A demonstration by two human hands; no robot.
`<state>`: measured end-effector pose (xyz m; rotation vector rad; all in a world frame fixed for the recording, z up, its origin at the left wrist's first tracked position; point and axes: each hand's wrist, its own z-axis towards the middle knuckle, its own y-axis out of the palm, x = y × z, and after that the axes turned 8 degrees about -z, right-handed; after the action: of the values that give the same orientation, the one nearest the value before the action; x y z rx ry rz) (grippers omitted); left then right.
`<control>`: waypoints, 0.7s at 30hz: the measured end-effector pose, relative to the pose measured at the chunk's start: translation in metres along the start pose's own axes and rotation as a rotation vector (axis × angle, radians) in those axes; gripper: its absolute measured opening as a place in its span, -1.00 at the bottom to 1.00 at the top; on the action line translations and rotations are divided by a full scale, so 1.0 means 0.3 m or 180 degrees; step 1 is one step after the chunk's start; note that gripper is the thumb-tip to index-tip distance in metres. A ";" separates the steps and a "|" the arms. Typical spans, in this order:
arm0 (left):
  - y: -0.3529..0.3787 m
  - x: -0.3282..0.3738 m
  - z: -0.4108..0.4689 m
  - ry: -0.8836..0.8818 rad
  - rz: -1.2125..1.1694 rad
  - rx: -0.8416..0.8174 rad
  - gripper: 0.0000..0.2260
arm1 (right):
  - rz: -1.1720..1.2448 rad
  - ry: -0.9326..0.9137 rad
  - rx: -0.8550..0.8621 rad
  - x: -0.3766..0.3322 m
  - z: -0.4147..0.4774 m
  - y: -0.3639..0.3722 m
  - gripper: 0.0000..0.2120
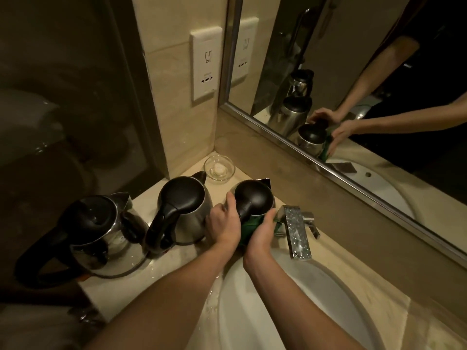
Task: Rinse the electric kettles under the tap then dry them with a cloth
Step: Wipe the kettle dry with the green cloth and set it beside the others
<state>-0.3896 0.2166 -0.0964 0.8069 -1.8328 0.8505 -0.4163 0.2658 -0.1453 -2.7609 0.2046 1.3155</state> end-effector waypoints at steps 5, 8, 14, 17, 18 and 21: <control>-0.001 0.007 0.017 0.0198 0.0555 -0.0085 -0.45 | -0.0386 -0.0078 0.0064 -0.012 0.008 -0.003 0.12; -0.016 0.025 0.014 0.0383 0.1069 -0.0265 -0.41 | -0.0907 -0.0365 0.0141 -0.023 -0.005 -0.026 -0.08; -0.127 0.085 0.014 0.1851 0.2677 -0.0925 -0.51 | -0.2050 -0.1240 0.0261 0.008 -0.063 -0.088 -0.38; -0.222 0.116 0.043 0.2535 0.3248 -0.1004 -0.50 | -0.2435 -0.1445 0.0346 0.043 -0.100 -0.079 -0.26; -0.256 0.123 0.057 0.2736 0.3421 -0.0950 -0.51 | -0.2595 -0.1498 0.0371 0.060 -0.115 -0.072 -0.17; -0.362 0.132 0.104 0.2830 0.3628 -0.0660 -0.50 | -0.3183 -0.1531 0.0406 0.106 -0.165 -0.059 -0.10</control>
<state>-0.3301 0.1251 -0.0472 -0.7936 -1.3811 1.3604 -0.3559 0.2742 -0.1385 -1.8391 -0.9350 1.4479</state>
